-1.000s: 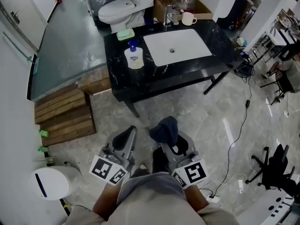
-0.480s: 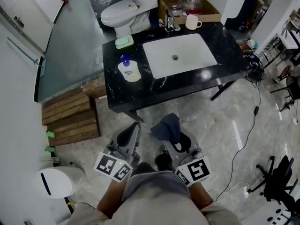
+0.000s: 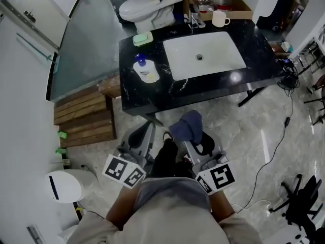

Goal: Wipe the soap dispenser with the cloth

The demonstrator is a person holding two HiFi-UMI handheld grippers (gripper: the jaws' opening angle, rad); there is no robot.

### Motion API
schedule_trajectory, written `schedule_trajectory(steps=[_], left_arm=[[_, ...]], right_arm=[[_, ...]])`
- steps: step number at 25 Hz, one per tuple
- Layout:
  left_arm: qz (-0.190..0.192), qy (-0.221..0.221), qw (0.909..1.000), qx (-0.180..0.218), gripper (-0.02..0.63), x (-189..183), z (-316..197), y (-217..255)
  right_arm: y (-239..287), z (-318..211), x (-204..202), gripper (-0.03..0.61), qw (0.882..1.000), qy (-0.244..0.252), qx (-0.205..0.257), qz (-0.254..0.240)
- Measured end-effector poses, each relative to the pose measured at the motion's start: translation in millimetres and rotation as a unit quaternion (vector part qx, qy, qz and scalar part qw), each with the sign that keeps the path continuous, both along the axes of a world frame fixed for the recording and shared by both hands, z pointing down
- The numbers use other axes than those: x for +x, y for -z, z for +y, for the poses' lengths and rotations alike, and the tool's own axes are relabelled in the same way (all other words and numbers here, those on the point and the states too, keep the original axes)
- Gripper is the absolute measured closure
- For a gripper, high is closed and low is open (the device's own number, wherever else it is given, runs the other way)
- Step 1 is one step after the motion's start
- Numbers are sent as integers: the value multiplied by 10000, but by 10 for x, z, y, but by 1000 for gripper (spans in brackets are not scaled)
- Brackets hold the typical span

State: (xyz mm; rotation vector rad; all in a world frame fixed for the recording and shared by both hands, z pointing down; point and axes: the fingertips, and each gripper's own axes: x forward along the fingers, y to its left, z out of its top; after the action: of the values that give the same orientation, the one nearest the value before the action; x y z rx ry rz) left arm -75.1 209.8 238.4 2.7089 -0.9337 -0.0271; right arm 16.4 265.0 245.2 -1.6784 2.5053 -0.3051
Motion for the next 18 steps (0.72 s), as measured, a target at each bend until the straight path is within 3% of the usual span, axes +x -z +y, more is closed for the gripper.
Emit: schedule_trajectory(steps=[11, 18], left_arm=[[187, 136, 9993, -283, 607, 203, -473, -198], [251, 578, 9974, -350, 607, 216, -1027, -297]], right_arm=[[-125, -438, 164, 459, 9996, 124, -246, 57], [-176, -927, 252, 459, 9984, 371, -392, 192]])
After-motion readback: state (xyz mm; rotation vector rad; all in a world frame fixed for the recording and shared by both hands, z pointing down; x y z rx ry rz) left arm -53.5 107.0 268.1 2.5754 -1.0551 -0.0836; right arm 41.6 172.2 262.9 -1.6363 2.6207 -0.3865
